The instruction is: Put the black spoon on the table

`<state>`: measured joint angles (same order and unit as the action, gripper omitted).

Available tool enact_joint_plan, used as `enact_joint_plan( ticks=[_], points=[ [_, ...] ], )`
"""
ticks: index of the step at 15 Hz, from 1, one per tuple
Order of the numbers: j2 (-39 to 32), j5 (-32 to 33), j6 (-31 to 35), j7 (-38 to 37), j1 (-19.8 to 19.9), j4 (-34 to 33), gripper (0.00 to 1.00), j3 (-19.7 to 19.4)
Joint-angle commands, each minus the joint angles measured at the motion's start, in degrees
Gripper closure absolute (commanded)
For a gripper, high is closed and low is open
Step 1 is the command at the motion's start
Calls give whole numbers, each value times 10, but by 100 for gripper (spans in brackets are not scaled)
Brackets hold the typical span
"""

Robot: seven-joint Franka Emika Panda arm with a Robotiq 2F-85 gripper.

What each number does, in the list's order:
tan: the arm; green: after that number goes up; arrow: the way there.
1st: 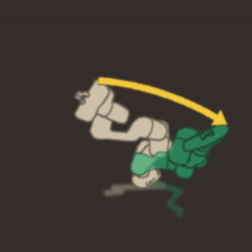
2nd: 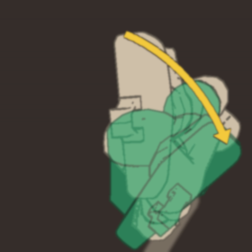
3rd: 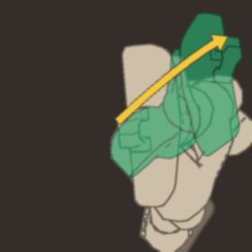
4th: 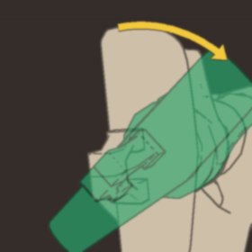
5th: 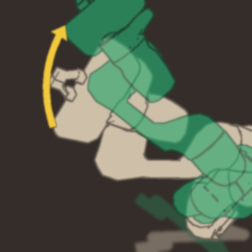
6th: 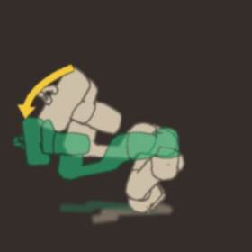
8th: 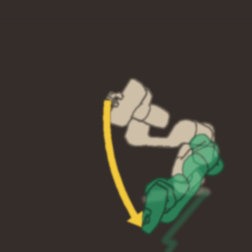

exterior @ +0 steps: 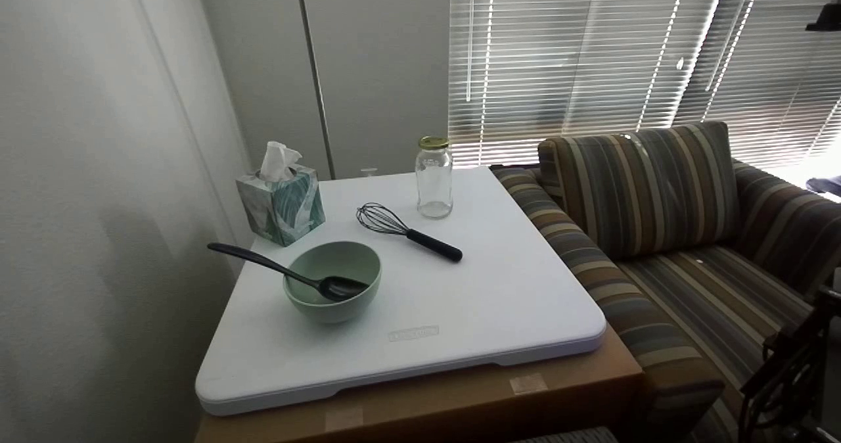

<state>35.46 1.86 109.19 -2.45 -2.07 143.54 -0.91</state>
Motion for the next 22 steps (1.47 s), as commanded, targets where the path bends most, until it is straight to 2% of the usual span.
enact_joint_plan(
  ticks=[1, 7, 14, 15, 16, 21, 22],
  points=[
    [-33, -5, 6, 20, -5, -17, 0, 13],
    [-136, -2, 56, 65, -43, -56, 0, 44],
    [-257, -37, 205, 154, -86, -97, 0, 54],
    [-263, -42, 215, 163, -87, -102, 0, 55],
    [-238, -24, 198, 133, -80, -81, 0, 61],
    [-257, -29, 210, 144, -82, -98, 0, 62],
    [-227, -31, 211, 135, -80, -70, 0, 60]
  ],
)
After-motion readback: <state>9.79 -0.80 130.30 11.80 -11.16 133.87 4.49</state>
